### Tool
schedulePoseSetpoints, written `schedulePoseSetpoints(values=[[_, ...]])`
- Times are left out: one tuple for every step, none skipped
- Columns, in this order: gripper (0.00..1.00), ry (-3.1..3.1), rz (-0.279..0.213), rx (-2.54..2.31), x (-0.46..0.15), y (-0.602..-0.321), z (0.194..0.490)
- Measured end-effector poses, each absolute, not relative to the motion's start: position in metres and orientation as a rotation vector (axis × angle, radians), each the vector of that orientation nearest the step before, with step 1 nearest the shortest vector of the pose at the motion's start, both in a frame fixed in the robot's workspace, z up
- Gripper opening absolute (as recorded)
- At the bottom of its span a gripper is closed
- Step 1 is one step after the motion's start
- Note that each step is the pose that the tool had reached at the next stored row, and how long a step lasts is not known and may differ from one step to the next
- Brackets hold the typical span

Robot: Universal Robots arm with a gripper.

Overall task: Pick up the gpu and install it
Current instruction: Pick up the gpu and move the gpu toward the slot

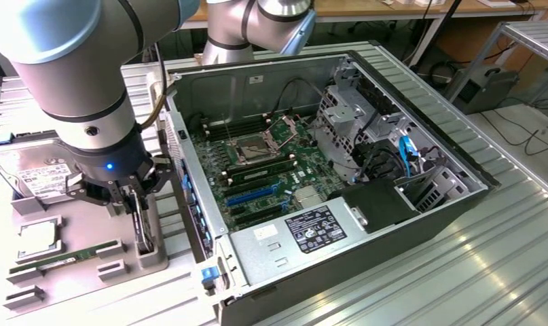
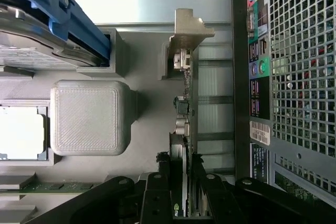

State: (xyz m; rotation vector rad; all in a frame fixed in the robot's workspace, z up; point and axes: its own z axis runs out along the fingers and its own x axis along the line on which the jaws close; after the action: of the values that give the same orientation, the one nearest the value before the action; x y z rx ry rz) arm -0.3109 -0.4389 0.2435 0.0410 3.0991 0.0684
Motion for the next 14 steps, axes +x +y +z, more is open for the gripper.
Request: schedulePoseSetpoints(values=[[0.27,3.099,0.068,0.041,-0.3109,-0.4389,0.2435],[0.27,3.099,0.068,0.041,-0.3109,-0.4389,0.2435],[0.27,3.099,0.068,0.041,-0.3109,-0.4389,0.2435],[0.27,3.099,0.068,0.041,-0.3109,-0.4389,0.2435],[0.26,3.099,0.068,0.041,-0.3109,-0.4389,0.2435],[0.26,3.099,0.068,0.041,-0.3109,-0.4389,0.2435],[0.26,3.099,0.068,0.041,-0.3109,-0.4389,0.2435],[0.26,3.099,0.068,0.041,-0.3109,-0.4389,0.2435],[0.26,3.099,0.068,0.041,-0.3109,-0.4389,0.2435],[0.26,3.099,0.068,0.041,-0.3109,-0.4389,0.2435],[0.26,3.099,0.068,0.041,-0.3109,-0.4389,0.2435],[0.26,3.099,0.068,0.041,-0.3109,-0.4389,0.2435],[0.26,3.099,0.068,0.041,-0.3109,-0.4389,0.2435],[0.26,3.099,0.068,0.041,-0.3109,-0.4389,0.2435]])
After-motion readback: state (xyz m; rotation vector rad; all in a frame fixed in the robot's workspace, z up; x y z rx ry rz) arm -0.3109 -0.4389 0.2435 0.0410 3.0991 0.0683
